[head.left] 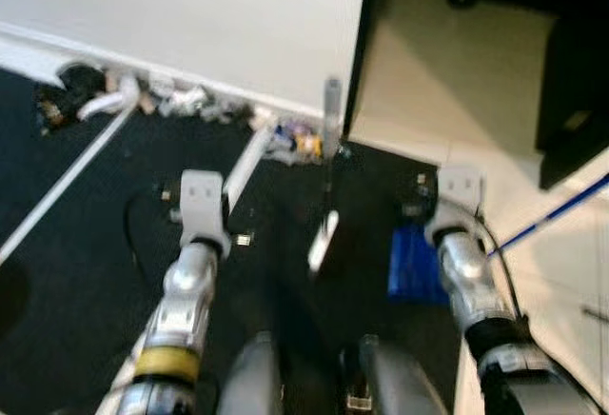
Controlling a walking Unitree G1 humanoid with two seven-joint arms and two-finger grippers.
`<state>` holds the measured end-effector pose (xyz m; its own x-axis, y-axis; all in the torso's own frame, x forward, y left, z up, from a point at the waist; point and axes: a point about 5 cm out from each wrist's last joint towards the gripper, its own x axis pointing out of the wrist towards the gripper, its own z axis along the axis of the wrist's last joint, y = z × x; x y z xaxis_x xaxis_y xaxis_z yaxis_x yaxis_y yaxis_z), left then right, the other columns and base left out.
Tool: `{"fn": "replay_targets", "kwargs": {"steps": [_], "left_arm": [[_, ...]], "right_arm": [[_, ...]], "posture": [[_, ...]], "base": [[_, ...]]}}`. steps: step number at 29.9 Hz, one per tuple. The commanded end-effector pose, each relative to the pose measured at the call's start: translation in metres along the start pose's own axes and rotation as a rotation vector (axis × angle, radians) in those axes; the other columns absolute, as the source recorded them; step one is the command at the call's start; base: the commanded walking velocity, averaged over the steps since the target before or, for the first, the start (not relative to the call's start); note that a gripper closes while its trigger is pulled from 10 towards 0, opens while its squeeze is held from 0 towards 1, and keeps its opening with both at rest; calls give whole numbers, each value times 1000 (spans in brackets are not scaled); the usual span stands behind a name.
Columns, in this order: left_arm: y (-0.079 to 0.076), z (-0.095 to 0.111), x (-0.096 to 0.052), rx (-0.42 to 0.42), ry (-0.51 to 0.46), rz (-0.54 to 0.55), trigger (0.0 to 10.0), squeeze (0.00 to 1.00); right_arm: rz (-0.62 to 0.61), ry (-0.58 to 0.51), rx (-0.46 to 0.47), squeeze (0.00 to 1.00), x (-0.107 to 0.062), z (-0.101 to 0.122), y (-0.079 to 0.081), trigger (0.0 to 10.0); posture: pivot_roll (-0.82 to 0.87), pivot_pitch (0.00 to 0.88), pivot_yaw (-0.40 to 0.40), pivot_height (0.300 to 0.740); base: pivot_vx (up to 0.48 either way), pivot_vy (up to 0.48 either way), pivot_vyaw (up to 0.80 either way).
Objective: Sweep floor
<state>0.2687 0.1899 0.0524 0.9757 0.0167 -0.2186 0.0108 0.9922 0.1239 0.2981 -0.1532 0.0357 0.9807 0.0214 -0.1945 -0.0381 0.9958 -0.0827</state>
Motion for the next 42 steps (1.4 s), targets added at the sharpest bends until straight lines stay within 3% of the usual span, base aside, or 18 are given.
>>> {"fn": "replay_targets", "kwargs": {"steps": [1,14,30,42], "left_arm": [[2,-6,-2,6,28,2,10000,0],[6,-3,2,5,18,10,10000,0],[25,6,7,20,-8,41,10000,0],[28,23,18,89,-37,-91,10000,0]], "right_arm": [[-22,22,5,0,-2,-4,-6,10000],[-24,16,5,0,-1,-3,-7,10000],[-26,10,-7,0,0,0,-13,10000],[-1,-10,-22,0,4,8,-11,10000]], "posture": [[15,67,-12,740],[12,67,-13,740],[9,75,-27,740],[-6,107,-44,740]], "base": [[0,-292,0],[0,-281,0],[0,0,0],[0,0,0]]}}
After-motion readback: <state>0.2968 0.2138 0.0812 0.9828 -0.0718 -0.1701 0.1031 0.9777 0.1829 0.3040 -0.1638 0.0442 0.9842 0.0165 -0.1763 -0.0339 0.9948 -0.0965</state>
